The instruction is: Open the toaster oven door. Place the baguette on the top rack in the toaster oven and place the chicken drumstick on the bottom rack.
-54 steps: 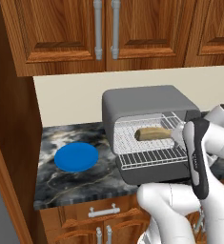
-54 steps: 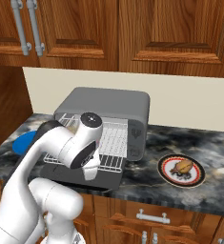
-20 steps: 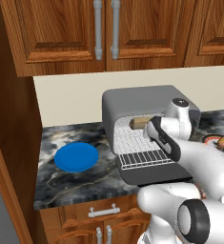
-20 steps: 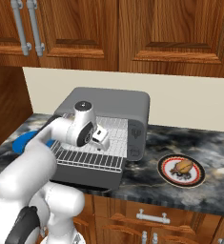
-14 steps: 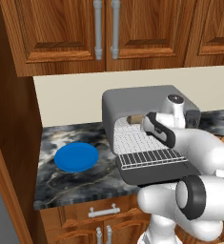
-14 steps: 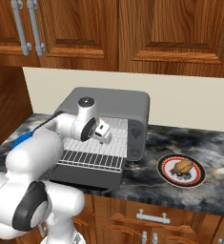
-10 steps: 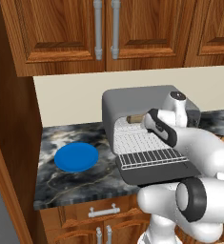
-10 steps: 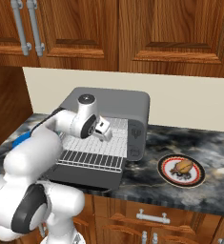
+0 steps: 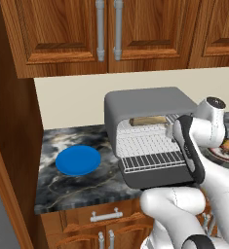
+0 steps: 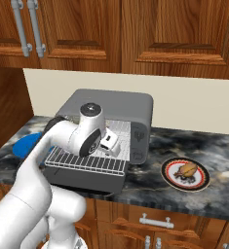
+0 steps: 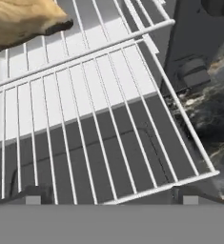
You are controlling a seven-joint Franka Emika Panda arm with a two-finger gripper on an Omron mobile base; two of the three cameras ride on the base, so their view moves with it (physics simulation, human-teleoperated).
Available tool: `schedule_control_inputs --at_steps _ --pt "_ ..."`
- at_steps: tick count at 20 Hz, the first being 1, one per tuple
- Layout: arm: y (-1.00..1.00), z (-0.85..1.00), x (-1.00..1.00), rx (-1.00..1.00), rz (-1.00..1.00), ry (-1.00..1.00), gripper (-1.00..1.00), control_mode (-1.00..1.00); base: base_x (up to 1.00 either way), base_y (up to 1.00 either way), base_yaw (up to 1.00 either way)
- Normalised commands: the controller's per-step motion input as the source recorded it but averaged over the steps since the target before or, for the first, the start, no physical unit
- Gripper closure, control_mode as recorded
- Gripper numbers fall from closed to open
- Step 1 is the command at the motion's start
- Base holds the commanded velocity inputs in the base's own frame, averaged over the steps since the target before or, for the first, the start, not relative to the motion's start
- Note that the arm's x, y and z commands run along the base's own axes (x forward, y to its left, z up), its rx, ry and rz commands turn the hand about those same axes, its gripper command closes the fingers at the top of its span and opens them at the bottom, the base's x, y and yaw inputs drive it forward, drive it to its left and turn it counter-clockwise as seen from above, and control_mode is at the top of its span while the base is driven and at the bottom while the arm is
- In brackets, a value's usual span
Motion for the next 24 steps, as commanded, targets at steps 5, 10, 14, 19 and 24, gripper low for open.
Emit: schedule_control_inputs --at_steps 5,10,14,19,24 --pt "-1.0 0.09 -0.55 0.03 0.02 -0.09 -1.0 -1.0 0.0 0.0 0.0" --pt "-1.0 0.06 -0.14 0.0 -0.01 -0.08 -1.0 -1.0 0.0 0.0 0.0" --pt "-1.0 0.01 0.23 0.0 -0.14 0.0 -1.0 -1.0 0.0 0.0 0.0" --pt "-0.89 -0.05 0.84 0.0 -0.16 0.18 -1.0 -1.0 0.0 0.0 0.0" --pt "-0.67 -0.15 0.31 0.0 -0.15 0.21 -1.0 -1.0 0.0 0.0 0.0"
